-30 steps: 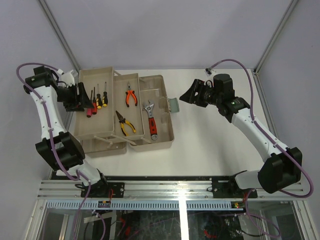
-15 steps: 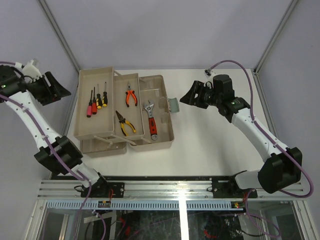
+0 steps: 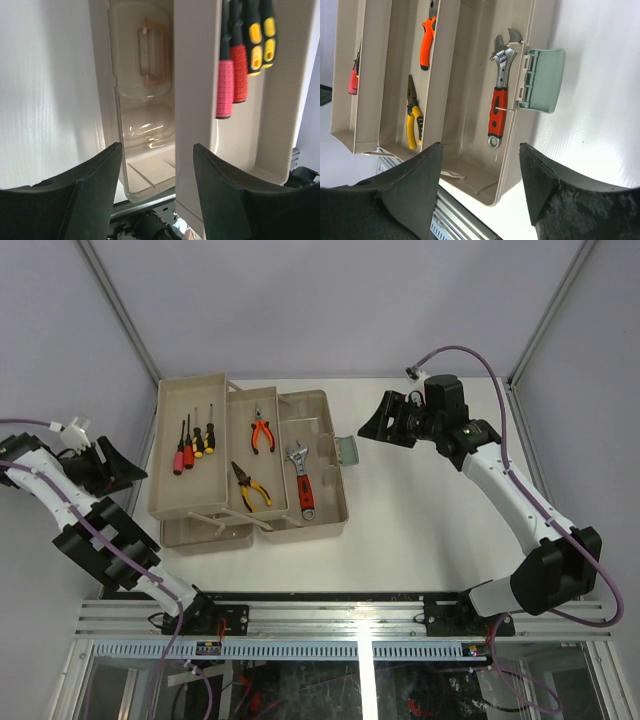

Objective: Pack the tool kit

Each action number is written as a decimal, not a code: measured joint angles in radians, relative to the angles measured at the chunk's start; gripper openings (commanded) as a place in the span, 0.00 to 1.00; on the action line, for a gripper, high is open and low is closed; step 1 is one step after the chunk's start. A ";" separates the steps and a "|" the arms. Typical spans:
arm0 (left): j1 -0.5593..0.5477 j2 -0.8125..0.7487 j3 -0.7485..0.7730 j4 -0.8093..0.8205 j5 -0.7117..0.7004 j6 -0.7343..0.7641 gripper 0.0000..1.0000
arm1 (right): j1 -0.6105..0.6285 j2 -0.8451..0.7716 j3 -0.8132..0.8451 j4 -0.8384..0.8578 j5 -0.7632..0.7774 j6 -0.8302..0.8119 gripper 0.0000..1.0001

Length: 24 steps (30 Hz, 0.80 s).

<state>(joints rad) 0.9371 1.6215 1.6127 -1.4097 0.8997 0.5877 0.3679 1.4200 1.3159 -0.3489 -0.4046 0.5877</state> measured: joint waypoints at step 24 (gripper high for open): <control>-0.171 0.063 -0.315 0.381 -0.141 -0.067 0.55 | 0.000 0.038 0.056 -0.053 0.001 0.006 0.69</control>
<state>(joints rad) 0.7666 1.6844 1.2976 -1.0286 0.7589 0.5205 0.3683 1.4578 1.3724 -0.4015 -0.4038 0.5941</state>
